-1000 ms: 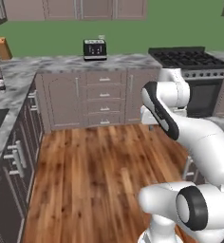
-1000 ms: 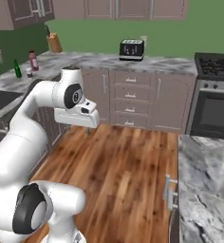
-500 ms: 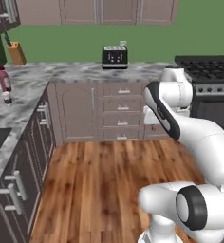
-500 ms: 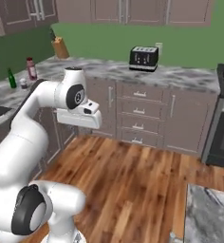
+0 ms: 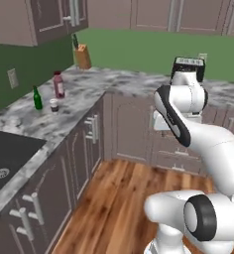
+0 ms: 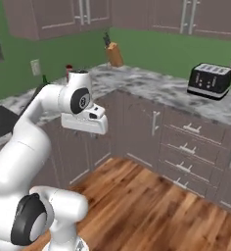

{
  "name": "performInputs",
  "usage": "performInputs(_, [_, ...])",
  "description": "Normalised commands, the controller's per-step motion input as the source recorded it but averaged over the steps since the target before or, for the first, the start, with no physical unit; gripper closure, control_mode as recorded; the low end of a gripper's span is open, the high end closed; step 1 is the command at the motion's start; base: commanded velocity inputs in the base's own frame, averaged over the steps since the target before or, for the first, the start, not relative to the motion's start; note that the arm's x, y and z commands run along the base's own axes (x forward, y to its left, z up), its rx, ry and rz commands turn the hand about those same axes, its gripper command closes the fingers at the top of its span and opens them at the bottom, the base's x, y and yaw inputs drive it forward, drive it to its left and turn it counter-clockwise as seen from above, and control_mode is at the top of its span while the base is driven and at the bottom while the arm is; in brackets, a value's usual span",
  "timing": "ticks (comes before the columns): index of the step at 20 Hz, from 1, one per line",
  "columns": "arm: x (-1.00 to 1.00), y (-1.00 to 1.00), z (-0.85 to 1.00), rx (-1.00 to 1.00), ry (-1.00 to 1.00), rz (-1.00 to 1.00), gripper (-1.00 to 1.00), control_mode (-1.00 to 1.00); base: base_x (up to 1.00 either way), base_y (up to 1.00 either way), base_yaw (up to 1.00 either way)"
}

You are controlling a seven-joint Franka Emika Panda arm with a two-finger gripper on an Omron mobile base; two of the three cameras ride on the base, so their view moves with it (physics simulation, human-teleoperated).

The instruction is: Move the drinks to the dining counter.

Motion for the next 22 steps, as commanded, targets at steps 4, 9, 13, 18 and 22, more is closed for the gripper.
performInputs(4, [0.0, 0.0, 0.0, 0.0, 0.0, 0.0, -1.0, 1.0, 1.0, -0.29, 0.59])
performInputs(9, [0.0, 0.0, 0.0, 0.0, 0.0, 0.0, -1.0, 1.0, 1.0, -0.29, 0.62])
performInputs(13, [0.0, 0.0, 0.0, 0.0, 0.0, 0.0, -1.0, 1.0, 1.0, -0.25, 0.69])
performInputs(18, [0.0, 0.0, 0.0, 0.0, 0.0, 0.0, -1.0, 1.0, 0.7, -0.29, 0.73])
performInputs(22, [0.0, 0.0, 0.0, 0.0, 0.0, 0.0, -1.0, 1.0, 0.45, -0.45, 0.64])
